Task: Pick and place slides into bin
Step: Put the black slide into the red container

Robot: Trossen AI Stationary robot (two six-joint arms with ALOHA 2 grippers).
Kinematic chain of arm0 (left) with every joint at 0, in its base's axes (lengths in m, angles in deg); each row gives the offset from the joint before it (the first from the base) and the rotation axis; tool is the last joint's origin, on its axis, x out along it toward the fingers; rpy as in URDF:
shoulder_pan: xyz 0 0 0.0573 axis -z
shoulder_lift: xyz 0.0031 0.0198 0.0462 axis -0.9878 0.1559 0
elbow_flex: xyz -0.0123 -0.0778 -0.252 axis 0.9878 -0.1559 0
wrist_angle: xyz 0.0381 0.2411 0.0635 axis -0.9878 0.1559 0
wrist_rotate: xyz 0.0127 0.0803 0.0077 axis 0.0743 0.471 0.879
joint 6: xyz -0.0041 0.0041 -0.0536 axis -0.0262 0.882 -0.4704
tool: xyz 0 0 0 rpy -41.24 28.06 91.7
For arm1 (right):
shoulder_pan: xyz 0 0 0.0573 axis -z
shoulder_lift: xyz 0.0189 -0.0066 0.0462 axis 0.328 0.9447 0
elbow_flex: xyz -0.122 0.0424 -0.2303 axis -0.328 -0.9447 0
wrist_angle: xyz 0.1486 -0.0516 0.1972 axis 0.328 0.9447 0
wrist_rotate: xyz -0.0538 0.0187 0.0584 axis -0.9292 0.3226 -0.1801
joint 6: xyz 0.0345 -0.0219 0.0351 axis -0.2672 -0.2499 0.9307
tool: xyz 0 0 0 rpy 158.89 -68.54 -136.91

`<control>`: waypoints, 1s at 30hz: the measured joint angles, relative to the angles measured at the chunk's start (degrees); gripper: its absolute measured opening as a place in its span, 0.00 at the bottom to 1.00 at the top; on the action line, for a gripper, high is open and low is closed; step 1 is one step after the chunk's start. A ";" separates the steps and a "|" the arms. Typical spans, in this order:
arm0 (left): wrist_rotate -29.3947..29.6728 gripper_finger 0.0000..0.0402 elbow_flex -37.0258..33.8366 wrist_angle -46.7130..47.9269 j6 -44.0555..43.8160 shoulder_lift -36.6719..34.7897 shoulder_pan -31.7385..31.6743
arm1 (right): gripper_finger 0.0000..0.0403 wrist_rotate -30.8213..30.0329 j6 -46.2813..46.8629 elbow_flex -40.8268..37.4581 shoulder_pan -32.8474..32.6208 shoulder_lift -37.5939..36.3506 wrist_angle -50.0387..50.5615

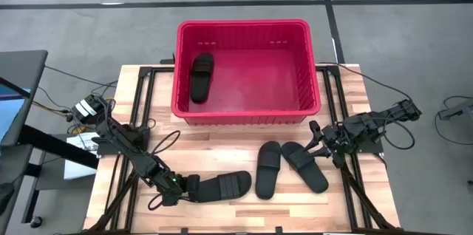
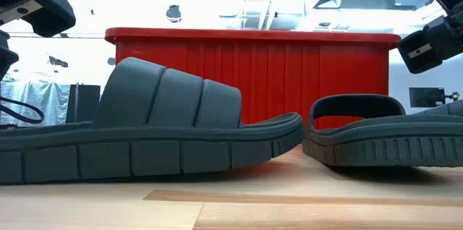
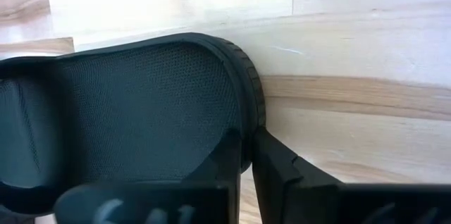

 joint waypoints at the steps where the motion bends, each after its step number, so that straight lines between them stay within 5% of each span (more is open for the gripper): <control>1: 0.23 0.01 0.00 0.04 0.00 0.00 0.00 | 0.25 0.00 0.00 0.00 0.00 0.00 0.00; 18: 4.67 0.00 0.07 0.50 -0.58 0.04 0.51 | 0.25 0.00 -0.01 0.00 -0.01 0.00 0.00; 30: 10.30 0.00 7.24 3.62 -5.35 0.04 2.40 | 0.25 0.00 -0.01 0.02 0.00 0.00 0.00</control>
